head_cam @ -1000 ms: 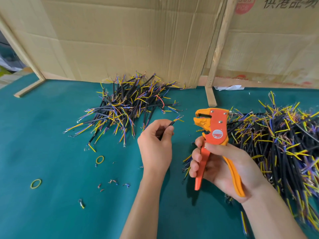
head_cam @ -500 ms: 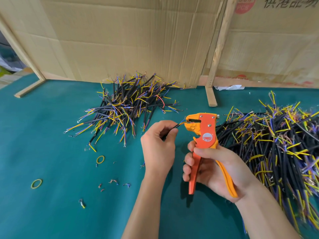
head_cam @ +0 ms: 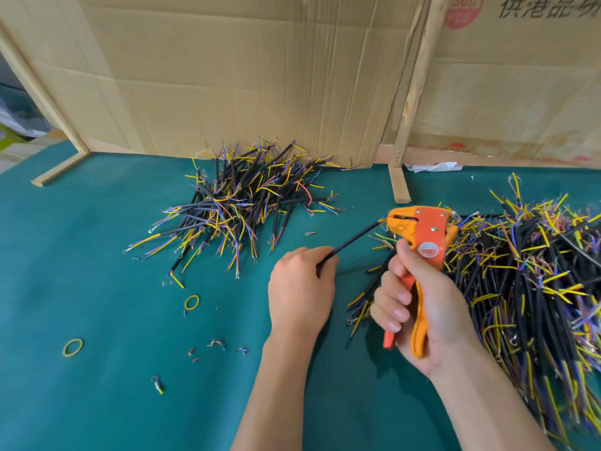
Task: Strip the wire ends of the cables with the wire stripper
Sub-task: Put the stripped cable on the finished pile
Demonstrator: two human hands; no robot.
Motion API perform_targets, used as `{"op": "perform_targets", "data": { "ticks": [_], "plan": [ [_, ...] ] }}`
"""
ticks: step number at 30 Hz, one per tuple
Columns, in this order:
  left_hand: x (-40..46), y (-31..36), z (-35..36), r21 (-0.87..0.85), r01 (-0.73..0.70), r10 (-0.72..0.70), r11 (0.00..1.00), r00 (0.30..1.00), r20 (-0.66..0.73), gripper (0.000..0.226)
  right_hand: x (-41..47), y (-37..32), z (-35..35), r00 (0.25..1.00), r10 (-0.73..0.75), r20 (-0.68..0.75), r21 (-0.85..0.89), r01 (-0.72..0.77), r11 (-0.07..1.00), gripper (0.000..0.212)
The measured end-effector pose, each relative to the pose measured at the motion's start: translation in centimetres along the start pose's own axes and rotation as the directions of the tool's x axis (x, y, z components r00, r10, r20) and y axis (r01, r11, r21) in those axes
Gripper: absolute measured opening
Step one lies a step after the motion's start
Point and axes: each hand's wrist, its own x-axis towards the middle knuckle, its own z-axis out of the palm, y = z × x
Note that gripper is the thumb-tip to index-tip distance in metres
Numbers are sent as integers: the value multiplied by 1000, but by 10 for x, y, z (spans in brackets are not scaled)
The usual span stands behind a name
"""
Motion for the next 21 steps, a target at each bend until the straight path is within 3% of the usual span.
{"op": "perform_targets", "data": {
  "ticks": [4,7,9,11,14,17,21],
  "plan": [
    [-3,10,4,-54,-57,65,997,986,154,18,2,-4,-11,996,-57,65,172,45,984,21],
    [-7,22,4,-264,-51,141,963,932,335,24,3,-8,-16,980,-67,185,180,34,983,32],
    [-5,16,2,-252,-74,126,965,972,201,25,2,-8,-16,979,-52,196,167,19,986,33],
    [1,1,-2,55,-26,26,998,1000,-8,28,1,-6,-15,987,-20,160,146,-3,989,26],
    [4,-17,-8,355,217,-244,909,969,34,45,0,-1,-11,993,34,112,115,-47,992,28],
    [3,-20,-7,366,260,-286,894,958,19,45,-1,0,-6,992,66,104,86,-75,993,35],
    [6,-21,-7,338,278,-270,899,960,-70,37,0,0,-9,993,64,97,76,-71,995,29]
  ]
}}
